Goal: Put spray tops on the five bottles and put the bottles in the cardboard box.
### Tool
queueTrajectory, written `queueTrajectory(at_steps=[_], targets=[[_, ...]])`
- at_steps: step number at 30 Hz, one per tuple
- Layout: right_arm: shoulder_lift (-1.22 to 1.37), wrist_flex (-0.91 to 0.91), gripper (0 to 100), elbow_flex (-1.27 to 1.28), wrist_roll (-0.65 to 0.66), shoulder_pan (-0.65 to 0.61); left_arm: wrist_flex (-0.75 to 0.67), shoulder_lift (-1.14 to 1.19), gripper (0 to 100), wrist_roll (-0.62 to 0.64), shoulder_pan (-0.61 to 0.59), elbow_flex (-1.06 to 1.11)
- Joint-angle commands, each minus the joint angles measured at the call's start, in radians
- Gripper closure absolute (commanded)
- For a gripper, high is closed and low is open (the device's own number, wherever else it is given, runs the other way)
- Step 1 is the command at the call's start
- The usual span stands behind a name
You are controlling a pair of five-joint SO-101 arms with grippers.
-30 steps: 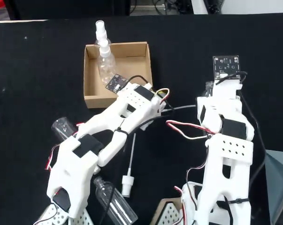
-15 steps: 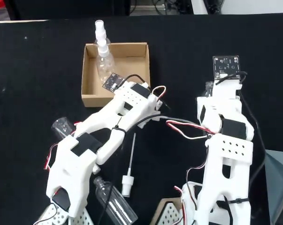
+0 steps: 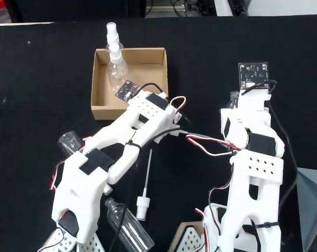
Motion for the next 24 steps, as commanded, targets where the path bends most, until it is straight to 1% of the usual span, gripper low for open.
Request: queueTrajectory(at_steps=[1, 12, 14, 17, 19, 22, 24], targets=[[-0.045, -0.029, 96.0, -0.01, -0.005, 0.017, -0.003, -0.014, 83, -0.015, -0.024, -0.044], [-0.045, -0.029, 96.0, -0.01, -0.005, 0.017, -0.011, -0.014, 84, -0.017, -0.024, -0.022], [-0.045, -0.029, 96.0, -0.01, -0.005, 0.017, -0.011, -0.014, 87, -0.017, -0.024, -0.022], [-0.045, -0.029, 96.0, -0.01, -0.005, 0.017, -0.011, -0.014, 98, -0.021, -0.027, -0.022], [-0.045, -0.029, 96.0, -0.01, -0.005, 0.017, -0.009, -0.014, 95, -0.044, -0.025, -0.024], [-0.045, -0.029, 96.0, -0.01, -0.005, 0.017, -0.009, -0.014, 97, -0.048, -0.022, -0.024], [-0.045, -0.029, 96.0, -0.01, -0.005, 0.017, -0.009, -0.014, 97, -0.048, -0.022, -0.024]])
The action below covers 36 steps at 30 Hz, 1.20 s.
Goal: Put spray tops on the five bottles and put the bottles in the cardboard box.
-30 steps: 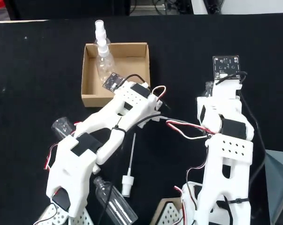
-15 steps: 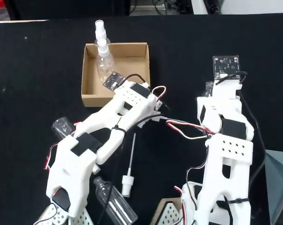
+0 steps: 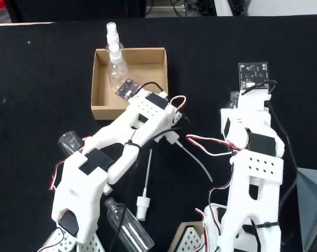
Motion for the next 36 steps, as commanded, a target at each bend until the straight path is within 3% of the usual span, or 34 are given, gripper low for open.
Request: queueTrajectory(at_steps=[1, 14, 22, 36], targets=[[-0.045, -0.029, 96.0, -0.01, -0.005, 0.017, -0.003, -0.015, 97, -0.018, -0.019, -0.022], [-0.045, -0.029, 96.0, -0.01, -0.005, 0.017, 0.02, -0.028, 97, -0.02, -0.018, -0.021], [-0.045, -0.029, 96.0, -0.01, -0.005, 0.017, 0.23, -0.028, 97, -0.028, -0.025, -0.162], [-0.045, -0.029, 96.0, -0.01, -0.005, 0.02, 0.446, -0.028, 97, -0.245, -0.018, -0.317]])
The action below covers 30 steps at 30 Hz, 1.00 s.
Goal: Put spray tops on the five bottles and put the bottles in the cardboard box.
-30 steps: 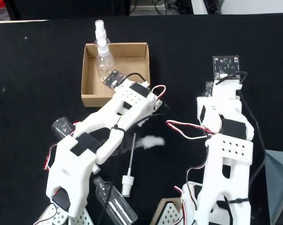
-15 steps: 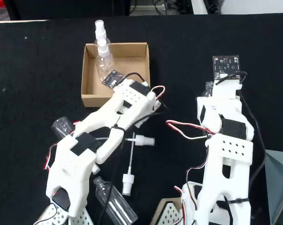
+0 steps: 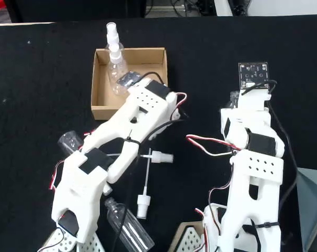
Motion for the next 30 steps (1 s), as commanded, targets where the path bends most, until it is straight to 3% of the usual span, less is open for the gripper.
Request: queueTrajectory(at_steps=[1, 8, 19, 30], targets=[[-0.045, -0.029, 96.0, -0.01, -0.005, 0.02, 0.087, -0.028, 97, -0.109, -0.01, -0.116], [-0.045, -0.029, 96.0, -0.01, -0.005, 0.021, 0.198, -0.028, 97, -0.379, -0.01, -0.2], [-0.045, -0.029, 96.0, -0.01, -0.005, 0.02, 0.204, -0.028, 97, -0.69, 0.001, -0.205], [-0.045, -0.029, 96.0, -0.008, -0.005, 0.018, 0.207, -0.028, 97, -1.343, -0.004, -0.197]])
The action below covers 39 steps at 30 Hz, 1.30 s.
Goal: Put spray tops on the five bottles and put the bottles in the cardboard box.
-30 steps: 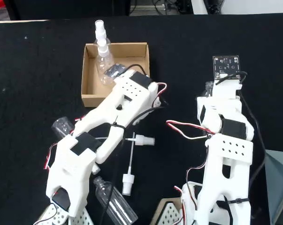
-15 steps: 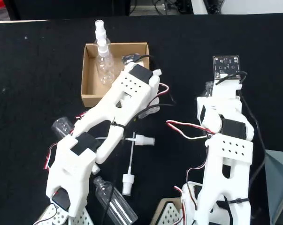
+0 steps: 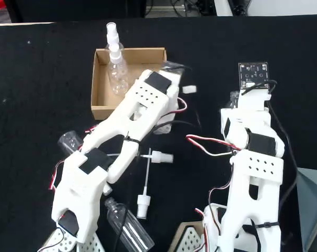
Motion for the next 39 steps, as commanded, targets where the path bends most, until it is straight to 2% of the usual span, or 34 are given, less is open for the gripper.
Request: queueTrajectory(at_steps=[1, 10, 14, 24, 35, 39], targets=[[-0.045, -0.029, 96.0, -0.008, -0.005, 0.018, 0.009, -0.028, 97, -0.313, 0.001, -0.054], [-0.045, -0.061, 96.0, 0.005, -0.005, 0.018, 0.015, -0.028, 96, -0.486, -0.004, -0.05], [-0.045, -0.133, 96.0, 0.044, -0.005, 0.02, 0.097, -0.021, 87, -0.549, 0.016, -0.061], [-0.051, -0.14, 96.0, 0.048, -0.005, 0.021, 0.114, -0.02, 79, -0.552, 0.064, -0.059], [-0.051, -0.141, 96.0, 0.048, -0.005, 0.021, 0.112, -0.014, 79, -0.555, 0.116, -0.036], [-0.051, -0.141, 96.0, 0.048, -0.005, 0.021, 0.104, -0.014, 79, -0.598, 0.148, 0.01]])
